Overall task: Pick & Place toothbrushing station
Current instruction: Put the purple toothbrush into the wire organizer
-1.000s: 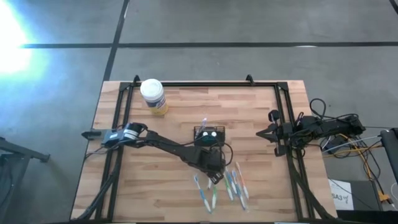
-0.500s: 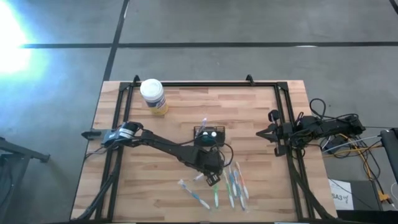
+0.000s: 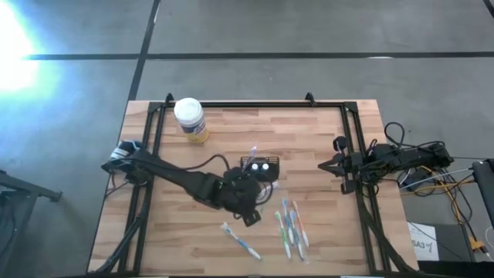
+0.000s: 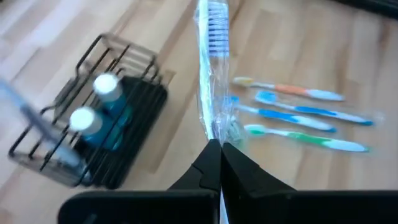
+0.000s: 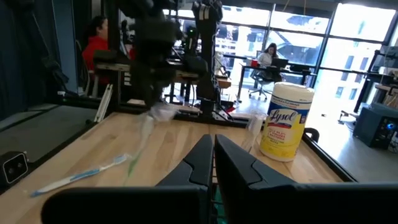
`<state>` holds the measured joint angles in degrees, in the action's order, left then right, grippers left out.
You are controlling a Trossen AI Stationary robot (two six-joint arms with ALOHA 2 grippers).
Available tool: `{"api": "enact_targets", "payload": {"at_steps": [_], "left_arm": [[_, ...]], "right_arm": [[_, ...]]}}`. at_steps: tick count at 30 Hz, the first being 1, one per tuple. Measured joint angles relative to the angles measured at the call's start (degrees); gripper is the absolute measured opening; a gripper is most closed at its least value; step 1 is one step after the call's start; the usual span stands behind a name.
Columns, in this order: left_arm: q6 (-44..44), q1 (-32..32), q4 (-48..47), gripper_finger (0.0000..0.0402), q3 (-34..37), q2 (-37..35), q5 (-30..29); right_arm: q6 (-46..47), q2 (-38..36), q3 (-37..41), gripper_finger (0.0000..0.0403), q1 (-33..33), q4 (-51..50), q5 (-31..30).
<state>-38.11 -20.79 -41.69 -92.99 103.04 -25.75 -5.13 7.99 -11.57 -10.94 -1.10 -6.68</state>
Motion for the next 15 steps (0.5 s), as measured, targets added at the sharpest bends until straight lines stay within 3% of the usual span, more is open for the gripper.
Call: {"api": "enact_targets", "payload": {"at_steps": [3,10,15], "left_arm": [[-2.34,0.68,1.75,0.0001,4.84,-1.00,0.93],[-1.18,3.14,19.49,0.0001,17.23,-0.19,14.23],[-2.18,4.36,22.19,0.0001,22.35,-0.17,16.27]], "right_arm": [[0.00,-0.02,0.00,0.0013,0.00,0.02,-0.01],[-0.02,-0.02,0.00,0.0013,-0.02,0.09,-0.65],[-0.01,-0.02,0.00,0.0013,-0.01,0.09,-1.04]]}}
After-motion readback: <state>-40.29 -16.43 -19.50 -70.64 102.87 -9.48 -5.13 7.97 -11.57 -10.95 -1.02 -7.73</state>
